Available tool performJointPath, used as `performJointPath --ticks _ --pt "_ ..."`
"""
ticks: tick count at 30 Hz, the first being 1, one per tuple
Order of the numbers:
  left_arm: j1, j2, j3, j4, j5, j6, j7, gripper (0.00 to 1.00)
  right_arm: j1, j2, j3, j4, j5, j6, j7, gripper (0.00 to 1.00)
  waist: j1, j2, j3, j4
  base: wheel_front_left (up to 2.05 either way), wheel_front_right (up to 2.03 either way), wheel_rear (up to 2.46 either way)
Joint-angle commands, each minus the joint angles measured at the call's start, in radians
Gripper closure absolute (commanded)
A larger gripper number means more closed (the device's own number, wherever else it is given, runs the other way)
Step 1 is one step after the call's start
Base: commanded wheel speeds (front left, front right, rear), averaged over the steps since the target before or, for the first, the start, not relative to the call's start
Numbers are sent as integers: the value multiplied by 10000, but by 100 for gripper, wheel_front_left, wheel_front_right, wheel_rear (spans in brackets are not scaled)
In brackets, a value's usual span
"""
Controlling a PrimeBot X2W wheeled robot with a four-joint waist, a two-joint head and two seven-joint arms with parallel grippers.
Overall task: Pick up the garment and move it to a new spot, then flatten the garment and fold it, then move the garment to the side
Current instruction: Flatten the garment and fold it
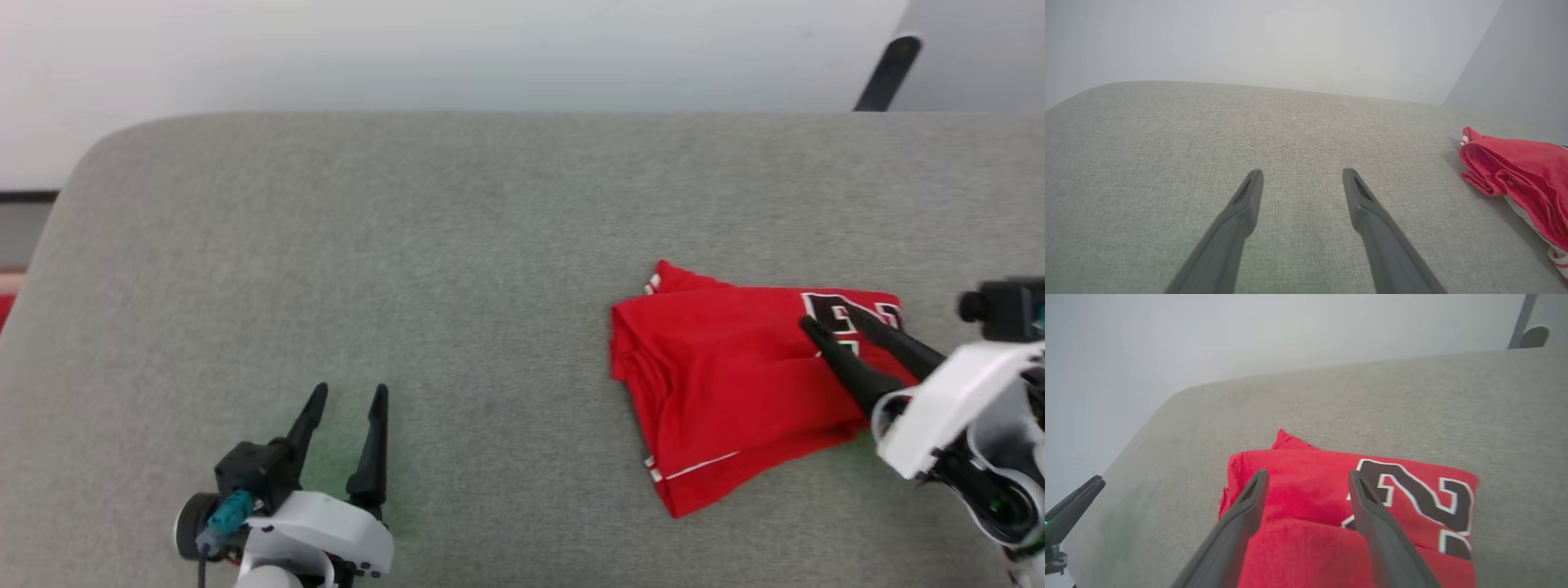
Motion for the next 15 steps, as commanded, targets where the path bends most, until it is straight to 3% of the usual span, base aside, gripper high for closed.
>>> performJointPath --ticks 1,6,15 --pt "121 58 14 63 -75 -23 -10 0 203 -110 -85 107 97 -14 -298 0 0 -1 -405 -461 0 0 0" --pt "194 243 63 244 -267 -29 -10 0 590 -431 -307 603 187 -15 -1664 0 0 -1 -626 -832 0 0 0" --pt "581 466 76 418 -579 -34 -10 0 1710 -259 -453 1256 156 -15 -4027 0 0 -1 -1242 -911 0 0 0"
